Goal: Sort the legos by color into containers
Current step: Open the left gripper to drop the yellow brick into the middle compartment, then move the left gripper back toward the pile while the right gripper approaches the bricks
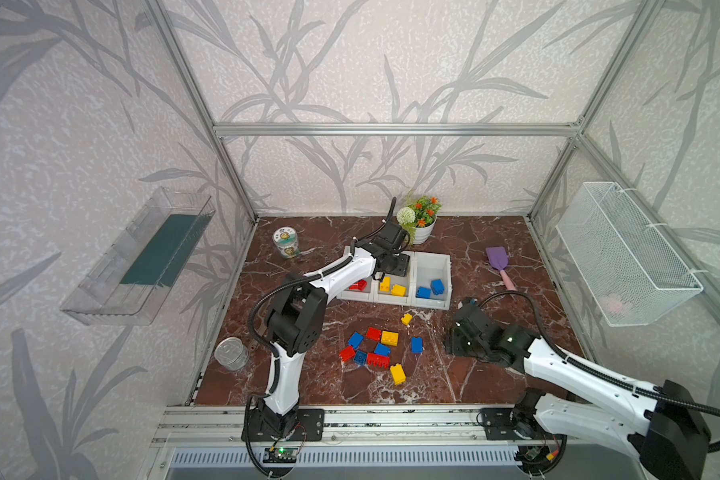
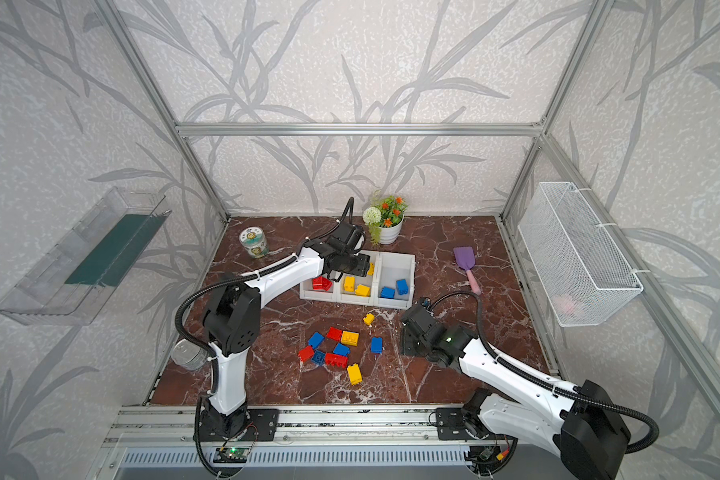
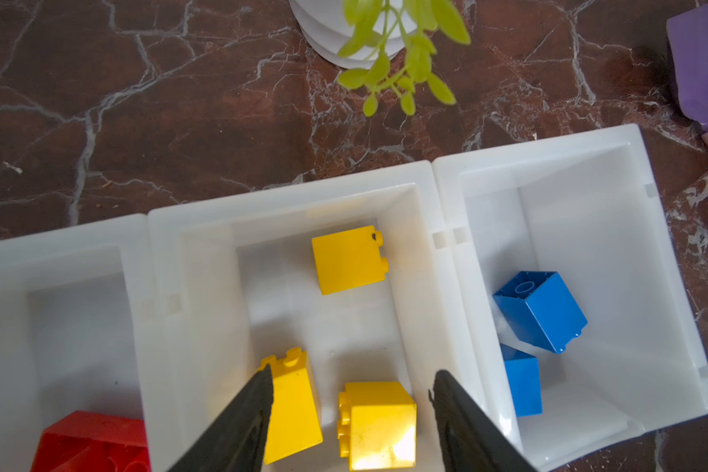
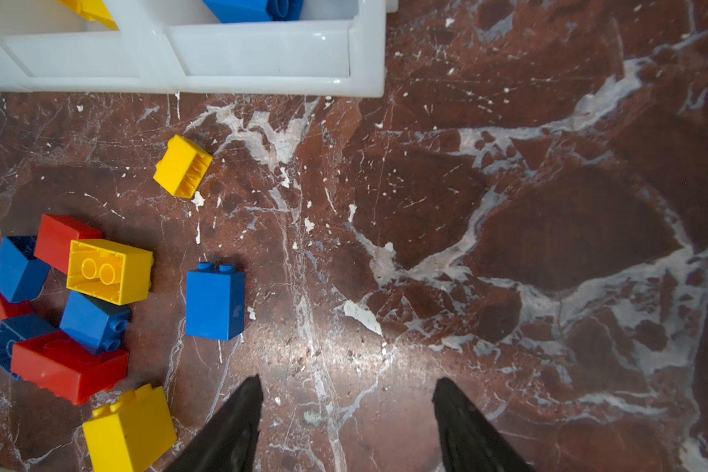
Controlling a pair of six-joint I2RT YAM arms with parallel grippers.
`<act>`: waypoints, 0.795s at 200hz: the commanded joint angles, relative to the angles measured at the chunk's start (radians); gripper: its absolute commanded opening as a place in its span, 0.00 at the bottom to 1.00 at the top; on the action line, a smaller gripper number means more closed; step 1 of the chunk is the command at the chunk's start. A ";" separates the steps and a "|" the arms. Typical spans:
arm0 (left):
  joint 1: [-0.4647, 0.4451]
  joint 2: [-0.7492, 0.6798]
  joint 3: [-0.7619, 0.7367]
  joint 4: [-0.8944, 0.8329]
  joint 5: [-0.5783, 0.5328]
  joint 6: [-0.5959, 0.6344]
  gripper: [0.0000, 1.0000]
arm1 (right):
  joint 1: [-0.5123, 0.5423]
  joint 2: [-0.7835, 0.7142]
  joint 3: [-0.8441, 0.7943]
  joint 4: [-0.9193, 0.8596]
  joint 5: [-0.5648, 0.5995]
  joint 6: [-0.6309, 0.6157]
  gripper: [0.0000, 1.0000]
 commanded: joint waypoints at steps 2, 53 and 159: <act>0.002 -0.104 -0.029 -0.057 -0.021 0.007 0.65 | 0.007 -0.020 -0.001 -0.027 -0.013 0.001 0.67; 0.001 -0.359 -0.337 0.022 -0.090 -0.009 0.66 | 0.093 0.024 0.036 -0.067 0.083 0.034 0.67; 0.028 -0.840 -0.818 0.054 -0.183 -0.140 0.69 | 0.231 0.337 0.226 -0.017 0.070 0.022 0.68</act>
